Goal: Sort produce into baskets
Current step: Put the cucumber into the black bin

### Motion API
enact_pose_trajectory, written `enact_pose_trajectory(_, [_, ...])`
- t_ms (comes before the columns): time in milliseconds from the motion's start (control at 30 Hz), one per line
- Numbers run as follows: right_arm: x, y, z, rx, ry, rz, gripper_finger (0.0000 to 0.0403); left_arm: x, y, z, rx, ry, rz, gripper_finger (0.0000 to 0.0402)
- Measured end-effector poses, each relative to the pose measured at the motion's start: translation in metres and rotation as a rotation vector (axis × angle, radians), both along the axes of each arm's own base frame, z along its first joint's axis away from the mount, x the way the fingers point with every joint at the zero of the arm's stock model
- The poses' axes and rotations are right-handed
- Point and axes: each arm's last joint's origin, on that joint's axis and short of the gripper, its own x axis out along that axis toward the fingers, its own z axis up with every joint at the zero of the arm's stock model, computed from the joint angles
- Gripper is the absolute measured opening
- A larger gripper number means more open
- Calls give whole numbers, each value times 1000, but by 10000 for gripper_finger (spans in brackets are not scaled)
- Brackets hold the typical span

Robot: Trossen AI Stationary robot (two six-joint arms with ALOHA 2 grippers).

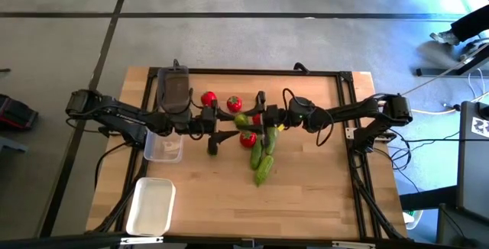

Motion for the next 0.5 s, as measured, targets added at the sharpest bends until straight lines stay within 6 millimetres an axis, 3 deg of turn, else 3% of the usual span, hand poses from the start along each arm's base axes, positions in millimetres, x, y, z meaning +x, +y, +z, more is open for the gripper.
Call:
enact_pose_trajectory(267, [2, 4, 2, -15, -4, 21, 129, 0, -2, 0, 1, 2, 25, 239])
enact_pose_trajectory(500, [23, 8, -2, -37, 23, 17, 129, 5, -4, -3, 3, -30, -27, 239])
